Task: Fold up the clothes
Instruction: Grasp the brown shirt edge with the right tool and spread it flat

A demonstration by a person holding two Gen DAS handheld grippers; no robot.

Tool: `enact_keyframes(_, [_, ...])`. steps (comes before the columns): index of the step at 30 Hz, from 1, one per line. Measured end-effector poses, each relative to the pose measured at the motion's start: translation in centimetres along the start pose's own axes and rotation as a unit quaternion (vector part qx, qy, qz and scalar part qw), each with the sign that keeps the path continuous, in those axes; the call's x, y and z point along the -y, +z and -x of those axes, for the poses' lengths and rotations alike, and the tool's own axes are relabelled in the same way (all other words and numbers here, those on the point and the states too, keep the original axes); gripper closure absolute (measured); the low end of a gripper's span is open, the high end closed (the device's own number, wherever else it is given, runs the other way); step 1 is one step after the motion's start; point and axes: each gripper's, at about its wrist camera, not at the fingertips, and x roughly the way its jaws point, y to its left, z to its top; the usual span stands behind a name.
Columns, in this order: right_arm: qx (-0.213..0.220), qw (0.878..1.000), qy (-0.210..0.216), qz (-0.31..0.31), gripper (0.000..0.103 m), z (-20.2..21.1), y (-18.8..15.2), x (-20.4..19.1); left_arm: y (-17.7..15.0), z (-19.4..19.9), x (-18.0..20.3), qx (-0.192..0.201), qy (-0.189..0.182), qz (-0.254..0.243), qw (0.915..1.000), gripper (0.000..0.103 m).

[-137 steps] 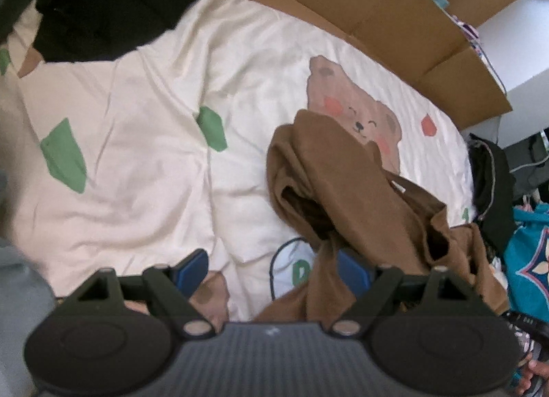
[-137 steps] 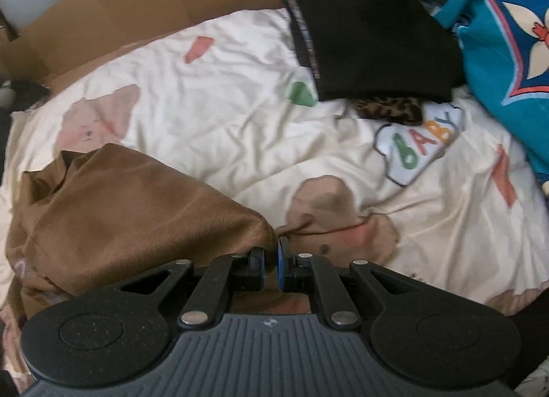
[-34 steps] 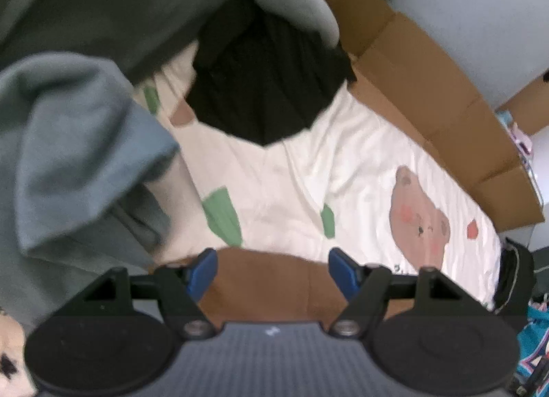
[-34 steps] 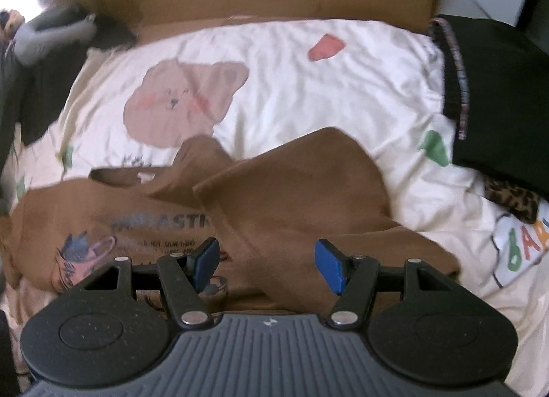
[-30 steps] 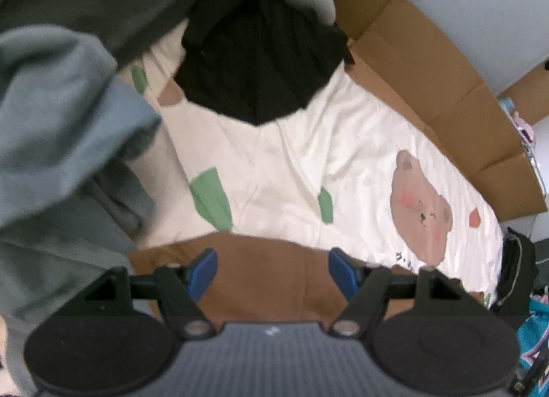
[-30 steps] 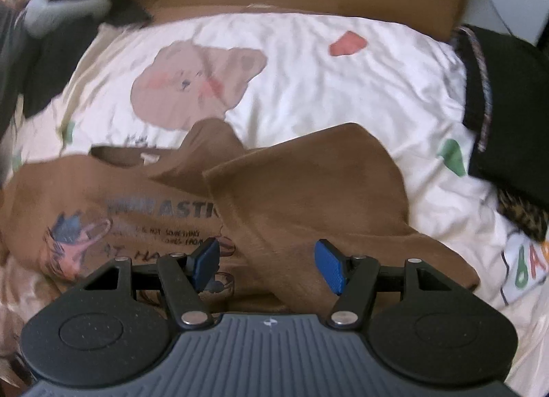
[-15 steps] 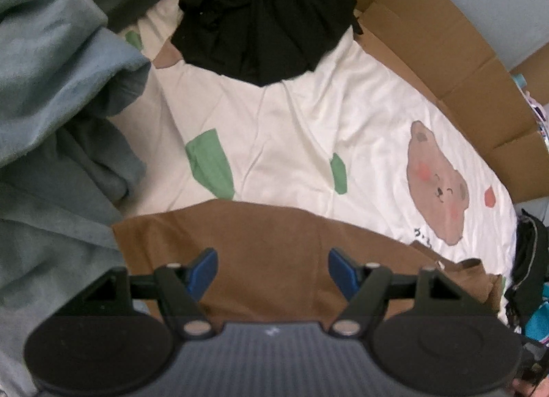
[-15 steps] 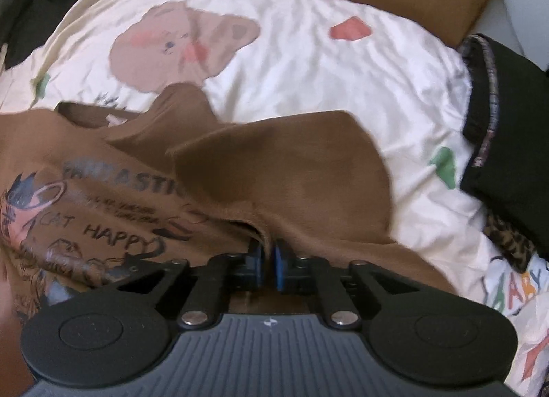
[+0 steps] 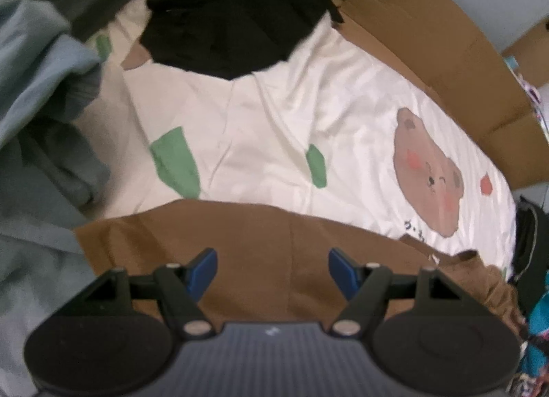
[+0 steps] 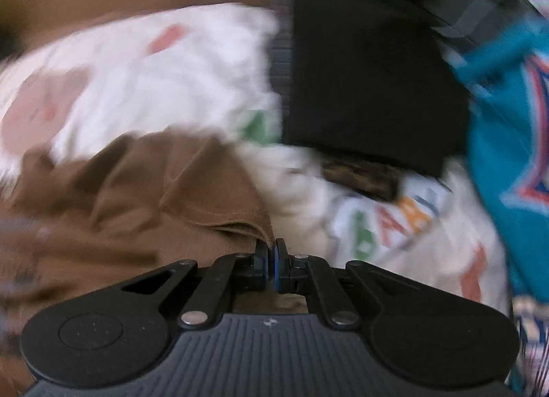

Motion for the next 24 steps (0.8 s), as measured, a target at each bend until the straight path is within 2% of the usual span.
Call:
enact_keyframes(10, [0.0,0.997,-0.07,-0.044,0.103,-0.2,0.6,6.0,0.2,-0.6,1.4,-0.005,0.009,-0.024,0.9997,0.028])
enact_keyframes(14, [-0.01,0.995,-0.087,-0.056,0.103,-0.4,0.5,8.4,0.3,-0.8,1.7,-0.006,0.012,-0.027,0.9995,0.028])
enact_keyframes(16, [-0.026,0.993,-0.1,-0.057,0.102,-0.9,0.2,9.1,0.4,-0.9,1.9,-0.005,0.013,-0.03,0.9995,0.028])
enact_keyframes(19, [-0.09,0.984,-0.138,-0.066,0.102,-2.7,-0.7,10.0,0.6,-0.9,2.4,-0.004,0.013,-0.037,0.9992,0.028])
enact_keyframes(20, [-0.113,0.981,-0.144,-0.067,0.099,-3.2,-1.0,10.4,0.7,-1.0,2.5,-0.003,0.014,-0.039,0.9991,0.028])
enact_keyframes(21, [-0.137,0.978,-0.142,-0.067,0.088,-3.7,-1.3,10.8,0.8,-1.0,2.7,-0.002,0.014,-0.04,0.9991,0.028])
enact_keyframes(22, [-0.154,0.975,-0.142,-0.069,0.083,-4.0,-1.4,11.1,0.9,-1.1,2.8,-0.001,0.013,-0.041,0.9991,0.027])
enact_keyframes(23, [-0.16,0.974,-0.14,-0.073,0.073,-4.0,-1.3,11.4,1.1,-1.2,2.9,0.0,0.012,-0.041,0.9991,0.027])
enact_keyframes(24, [-0.162,0.975,-0.133,-0.077,0.07,-3.8,-1.1,11.5,1.2,-1.3,3.0,0.0,0.011,-0.041,0.9991,0.027])
